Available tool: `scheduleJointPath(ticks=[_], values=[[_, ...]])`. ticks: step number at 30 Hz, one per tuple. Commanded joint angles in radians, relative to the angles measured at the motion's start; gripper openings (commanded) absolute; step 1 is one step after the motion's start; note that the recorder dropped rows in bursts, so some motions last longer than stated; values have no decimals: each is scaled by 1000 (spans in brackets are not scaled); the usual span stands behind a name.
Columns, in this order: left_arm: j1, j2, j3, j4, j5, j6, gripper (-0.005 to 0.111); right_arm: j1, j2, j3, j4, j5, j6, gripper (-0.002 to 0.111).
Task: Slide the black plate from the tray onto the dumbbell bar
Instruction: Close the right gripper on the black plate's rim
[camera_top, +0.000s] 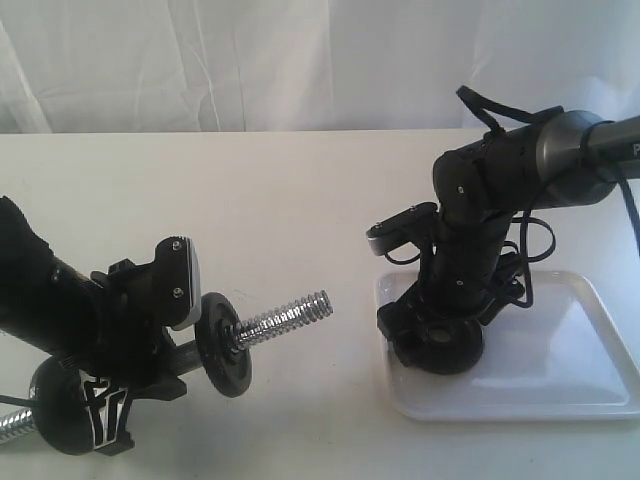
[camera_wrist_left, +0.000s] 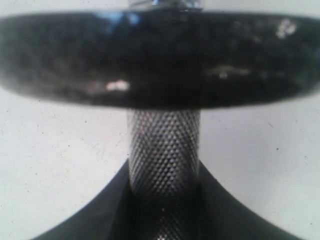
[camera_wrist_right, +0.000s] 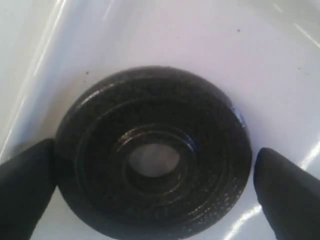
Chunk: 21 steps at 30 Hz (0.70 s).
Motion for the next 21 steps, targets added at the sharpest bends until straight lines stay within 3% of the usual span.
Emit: scheduleJointPath(ticks=[1, 21], values=[[-3, -44, -21, -75, -24, -4, 0, 3, 66, 30, -12, -11, -16, 104], [-3, -44, -21, -75, -24, -4, 0, -62, 69, 51, 137, -64, -126, 104]])
